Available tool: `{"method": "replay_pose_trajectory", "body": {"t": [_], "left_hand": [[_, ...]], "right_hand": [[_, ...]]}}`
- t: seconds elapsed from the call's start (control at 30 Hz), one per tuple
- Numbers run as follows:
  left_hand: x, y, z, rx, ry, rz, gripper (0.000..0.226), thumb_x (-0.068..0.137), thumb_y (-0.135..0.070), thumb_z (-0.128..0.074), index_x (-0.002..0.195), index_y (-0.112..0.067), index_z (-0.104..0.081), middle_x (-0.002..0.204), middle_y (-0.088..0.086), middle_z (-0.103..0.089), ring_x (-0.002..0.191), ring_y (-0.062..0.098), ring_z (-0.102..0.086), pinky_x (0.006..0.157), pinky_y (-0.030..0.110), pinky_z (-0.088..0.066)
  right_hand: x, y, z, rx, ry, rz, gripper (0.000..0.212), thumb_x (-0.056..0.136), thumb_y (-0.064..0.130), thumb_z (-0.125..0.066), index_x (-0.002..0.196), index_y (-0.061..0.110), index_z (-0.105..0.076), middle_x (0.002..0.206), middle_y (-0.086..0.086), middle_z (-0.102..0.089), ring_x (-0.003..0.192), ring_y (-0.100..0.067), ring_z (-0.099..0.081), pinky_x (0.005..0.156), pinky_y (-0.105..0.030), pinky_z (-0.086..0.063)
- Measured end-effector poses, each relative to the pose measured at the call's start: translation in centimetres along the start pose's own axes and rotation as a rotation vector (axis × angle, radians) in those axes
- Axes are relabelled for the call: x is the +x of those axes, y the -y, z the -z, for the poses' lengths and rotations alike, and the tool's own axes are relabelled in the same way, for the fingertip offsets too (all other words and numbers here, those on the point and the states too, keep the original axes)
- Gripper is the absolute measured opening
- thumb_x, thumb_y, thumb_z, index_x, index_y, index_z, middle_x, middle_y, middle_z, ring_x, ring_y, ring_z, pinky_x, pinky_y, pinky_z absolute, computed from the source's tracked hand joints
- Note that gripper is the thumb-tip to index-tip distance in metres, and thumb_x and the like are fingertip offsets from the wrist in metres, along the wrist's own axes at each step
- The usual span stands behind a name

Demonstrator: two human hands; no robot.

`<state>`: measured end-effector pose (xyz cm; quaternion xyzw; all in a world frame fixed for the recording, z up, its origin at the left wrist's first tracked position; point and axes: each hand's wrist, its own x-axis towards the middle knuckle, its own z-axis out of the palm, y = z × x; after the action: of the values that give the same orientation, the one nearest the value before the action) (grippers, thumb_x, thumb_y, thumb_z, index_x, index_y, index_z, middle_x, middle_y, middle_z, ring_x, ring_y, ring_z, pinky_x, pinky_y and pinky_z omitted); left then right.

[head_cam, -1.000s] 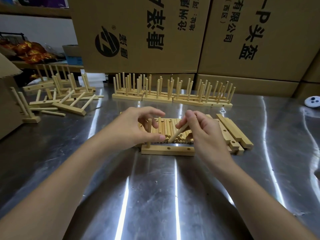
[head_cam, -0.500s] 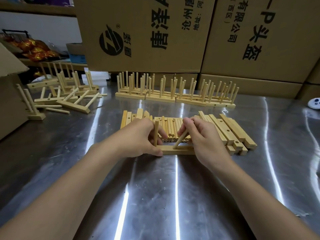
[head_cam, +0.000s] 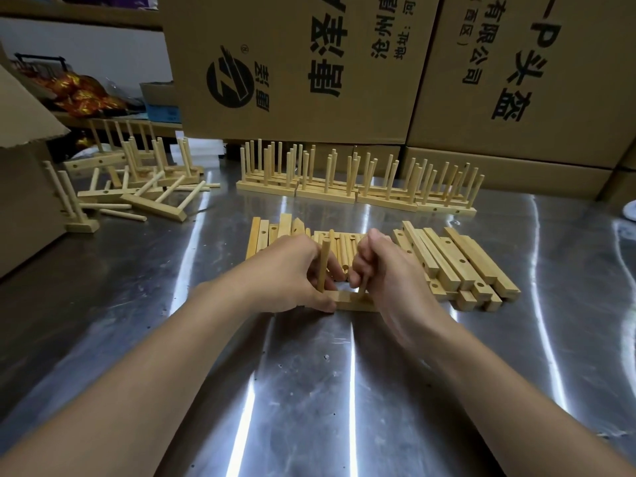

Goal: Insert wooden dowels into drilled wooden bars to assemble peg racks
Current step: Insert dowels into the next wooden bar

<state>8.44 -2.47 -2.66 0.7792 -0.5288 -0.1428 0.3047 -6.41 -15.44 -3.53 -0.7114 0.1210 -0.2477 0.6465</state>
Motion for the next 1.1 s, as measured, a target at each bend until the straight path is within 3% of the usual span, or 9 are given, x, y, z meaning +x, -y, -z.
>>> {"method": "replay_pose_trajectory", "body": {"t": [0.13, 0.27, 0.5, 0.7, 0.77, 0.87, 0.97, 1.03, 1.1], "left_hand": [[0.0, 0.0, -0.1, 0.007, -0.008, -0.005, 0.035, 0.074, -0.026, -0.098, 0.103, -0.030, -0.078, 0.084, -0.019, -0.077, 0.080, -0.005, -0.072, 0.067, 0.008, -0.053], [0.0, 0.0, 0.0, -0.003, -0.010, -0.003, 0.033, 0.073, -0.027, -0.098, 0.097, -0.031, -0.076, 0.084, -0.021, -0.076, 0.079, -0.002, -0.072, 0.070, 0.013, -0.057], [0.0, -0.1, -0.1, -0.012, -0.008, 0.025, 0.033, 0.072, -0.027, -0.099, 0.096, -0.030, -0.076, 0.084, -0.022, -0.076, 0.079, -0.001, -0.072, 0.064, 0.009, -0.051], [-0.1, -0.1, -0.2, -0.006, -0.016, 0.030, 0.034, 0.072, -0.028, -0.099, 0.097, -0.032, -0.076, 0.083, -0.025, -0.075, 0.076, -0.004, -0.070, 0.062, 0.008, -0.048], [-0.3, -0.4, -0.2, 0.012, -0.002, 0.034, 0.034, 0.073, -0.027, -0.098, 0.098, -0.032, -0.076, 0.084, -0.023, -0.075, 0.077, -0.002, -0.070, 0.064, 0.011, -0.050], [-0.8, -0.7, 0.7, 0.031, -0.021, 0.016, 0.034, 0.076, -0.039, -0.095, 0.103, -0.032, -0.077, 0.086, -0.014, -0.076, 0.081, 0.004, -0.071, 0.075, 0.028, -0.059], [-1.2, -2.1, 1.7, -0.383, -0.169, -0.010, 0.041, 0.087, -0.069, -0.071, 0.095, -0.029, -0.078, 0.090, -0.006, -0.076, 0.083, 0.009, -0.070, 0.076, 0.033, -0.053], [-1.2, -3.6, 1.0, -0.749, -0.211, 0.006, 0.045, 0.095, -0.058, -0.054, 0.090, -0.020, -0.078, 0.089, 0.005, -0.075, 0.084, 0.016, -0.071, 0.078, 0.034, -0.053], [-1.0, -4.8, -0.7, -0.860, -0.264, -0.019, 0.040, 0.097, -0.038, -0.047, 0.087, -0.013, -0.076, 0.078, 0.011, -0.071, 0.076, 0.022, -0.069, 0.072, 0.033, -0.056]], "right_hand": [[0.5, 0.0, -0.7, 0.122, -0.001, -0.068, 0.027, 0.088, 0.041, -0.044, 0.065, 0.026, -0.044, 0.067, 0.005, -0.033, 0.062, -0.013, -0.033, 0.065, -0.033, -0.029], [1.0, -0.1, -0.6, 0.103, 0.011, -0.053, 0.032, 0.094, 0.030, -0.035, 0.063, 0.027, -0.039, 0.065, 0.003, -0.029, 0.061, -0.015, -0.027, 0.062, -0.036, -0.024], [0.7, -0.1, -0.6, 0.052, 0.019, -0.006, 0.023, 0.087, 0.031, -0.035, 0.065, 0.025, -0.033, 0.066, -0.003, -0.025, 0.072, -0.031, -0.017, 0.065, -0.049, -0.017], [0.6, 0.0, -0.9, 0.062, 0.016, 0.001, 0.023, 0.085, 0.030, -0.036, 0.064, 0.023, -0.032, 0.066, -0.005, -0.023, 0.070, -0.030, -0.015, 0.067, -0.050, -0.015], [0.6, 0.0, -0.9, 0.059, 0.008, 0.015, 0.022, 0.084, 0.030, -0.035, 0.063, 0.023, -0.031, 0.065, -0.005, -0.023, 0.069, -0.030, -0.015, 0.066, -0.050, -0.015], [0.6, -0.1, -1.2, 0.041, -0.014, 0.046, 0.023, 0.083, 0.029, -0.034, 0.061, 0.023, -0.031, 0.064, -0.006, -0.023, 0.068, -0.031, -0.015, 0.063, -0.049, -0.015], [0.7, -0.2, -1.1, 0.073, -0.005, 0.058, 0.022, 0.083, 0.029, -0.035, 0.062, 0.023, -0.030, 0.065, -0.007, -0.020, 0.067, -0.029, -0.015, 0.062, -0.048, -0.014], [0.7, -0.3, -1.0, 0.084, 0.004, 0.076, 0.024, 0.084, 0.029, -0.035, 0.061, 0.024, -0.033, 0.063, -0.003, -0.024, 0.065, -0.026, -0.018, 0.062, -0.047, -0.016], [0.8, -0.4, -0.9, 0.084, -0.002, 0.100, 0.031, 0.086, 0.029, -0.035, 0.056, 0.027, -0.040, 0.061, -0.001, -0.034, 0.062, -0.018, -0.027, 0.061, -0.043, -0.021]]}}
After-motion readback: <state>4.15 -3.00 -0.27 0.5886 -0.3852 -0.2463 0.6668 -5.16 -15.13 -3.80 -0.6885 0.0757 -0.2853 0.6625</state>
